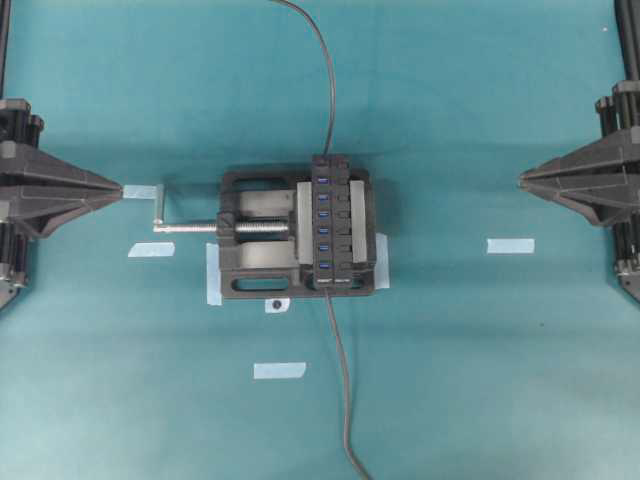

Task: Insert the USB into the center port of the fixed hub
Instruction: 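Raise the right gripper and swing it toward the USB hub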

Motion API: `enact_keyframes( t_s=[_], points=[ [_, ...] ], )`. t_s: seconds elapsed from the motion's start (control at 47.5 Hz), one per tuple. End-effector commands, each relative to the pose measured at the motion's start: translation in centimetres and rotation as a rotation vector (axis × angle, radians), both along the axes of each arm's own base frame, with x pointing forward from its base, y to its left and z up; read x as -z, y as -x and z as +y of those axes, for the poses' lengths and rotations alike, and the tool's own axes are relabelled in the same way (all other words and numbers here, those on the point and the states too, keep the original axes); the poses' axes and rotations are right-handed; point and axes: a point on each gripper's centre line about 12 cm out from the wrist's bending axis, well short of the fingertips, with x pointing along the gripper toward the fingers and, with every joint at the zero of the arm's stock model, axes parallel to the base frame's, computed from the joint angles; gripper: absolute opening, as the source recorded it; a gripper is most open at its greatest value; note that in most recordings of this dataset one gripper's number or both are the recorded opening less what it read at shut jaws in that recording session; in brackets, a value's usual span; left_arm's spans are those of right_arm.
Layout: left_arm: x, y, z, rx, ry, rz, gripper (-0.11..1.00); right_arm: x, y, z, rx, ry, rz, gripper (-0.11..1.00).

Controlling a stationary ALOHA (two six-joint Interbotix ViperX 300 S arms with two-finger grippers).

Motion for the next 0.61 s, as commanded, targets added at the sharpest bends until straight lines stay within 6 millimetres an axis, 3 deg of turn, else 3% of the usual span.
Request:
enact_keyframes(
  t_s=[0.0,0.105,0.168,0.442,0.589],
  points=[
    [0.3,-0.3,-0.2,0.012,0.009,0.011,0.13,-0.3,-0.1,0.0,0.001,-0.006,-0.005,0.16],
    [0.4,-0.4,-0.2,0.012,0.015,0.017,0.01,0.1,0.1,-0.1,0.005,-0.012,0.04,0.05],
    [0.5,-0.6,-0.2,0.012,0.015,0.025,0.0,0.2,0.2,-0.2,0.011,-0.022,0.078,-0.01],
    [1.1,-1.5,-0.3,0.014,0.016,0.085,0.0,0.4,0.5,-0.8,0.043,-0.062,0.144,-0.02],
    [1.5,-2.4,-0.4,0.016,0.011,0.17,0.0,1.6,0.3,-1.3,0.07,-0.095,0.231,-0.02]
  ],
)
